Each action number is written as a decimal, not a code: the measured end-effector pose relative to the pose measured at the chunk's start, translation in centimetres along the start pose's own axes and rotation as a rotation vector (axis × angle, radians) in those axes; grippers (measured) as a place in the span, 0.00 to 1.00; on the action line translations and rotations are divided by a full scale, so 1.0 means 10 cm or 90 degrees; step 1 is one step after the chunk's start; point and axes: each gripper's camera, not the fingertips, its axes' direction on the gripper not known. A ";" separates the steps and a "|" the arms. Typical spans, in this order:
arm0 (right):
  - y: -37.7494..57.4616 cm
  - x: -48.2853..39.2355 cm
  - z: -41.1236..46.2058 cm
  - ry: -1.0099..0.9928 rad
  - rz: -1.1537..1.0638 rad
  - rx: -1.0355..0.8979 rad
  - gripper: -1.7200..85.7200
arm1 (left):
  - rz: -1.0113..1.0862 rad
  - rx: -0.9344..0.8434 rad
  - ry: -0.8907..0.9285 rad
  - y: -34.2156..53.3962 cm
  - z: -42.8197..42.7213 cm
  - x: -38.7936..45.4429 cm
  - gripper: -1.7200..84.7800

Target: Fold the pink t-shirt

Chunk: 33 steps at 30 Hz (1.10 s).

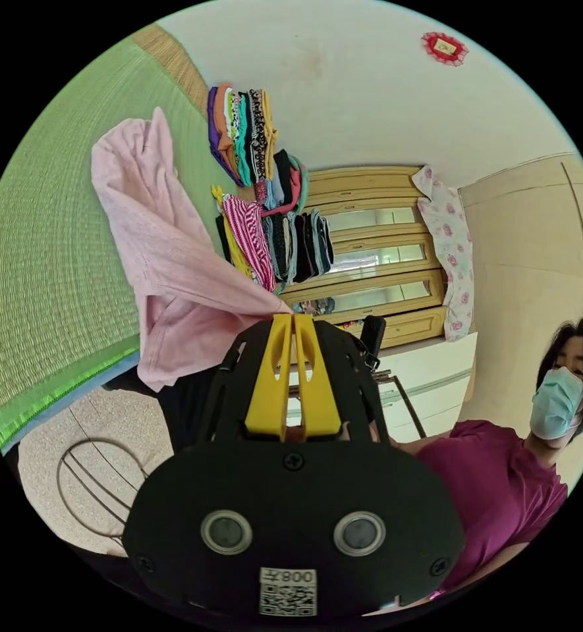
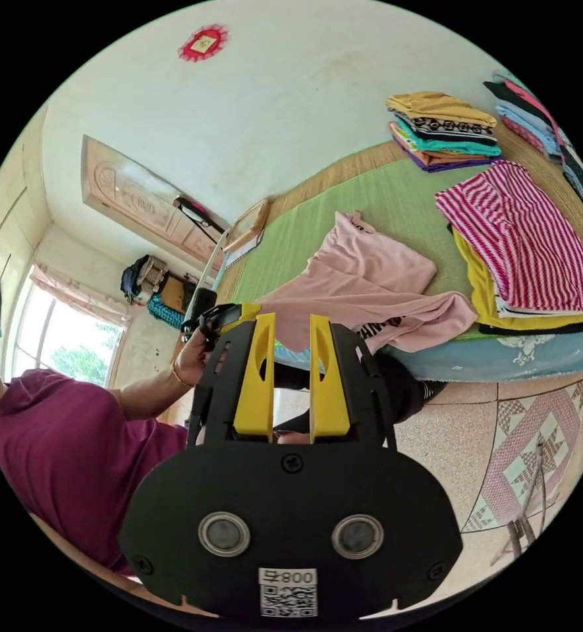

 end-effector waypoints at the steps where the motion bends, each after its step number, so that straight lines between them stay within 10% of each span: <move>1: -0.03 -0.09 0.04 0.003 -0.016 -0.007 0.12 | 0.012 -0.004 0.000 -0.05 0.01 0.07 0.02; 19: -0.26 -1.09 0.14 0.254 -0.127 -0.008 0.06 | 0.093 -0.049 0.014 -0.42 0.33 0.53 0.03; 33: -0.18 -1.01 -1.18 0.201 -0.171 0.070 0.03 | -0.067 0.089 -0.037 -0.58 -0.60 -0.41 0.10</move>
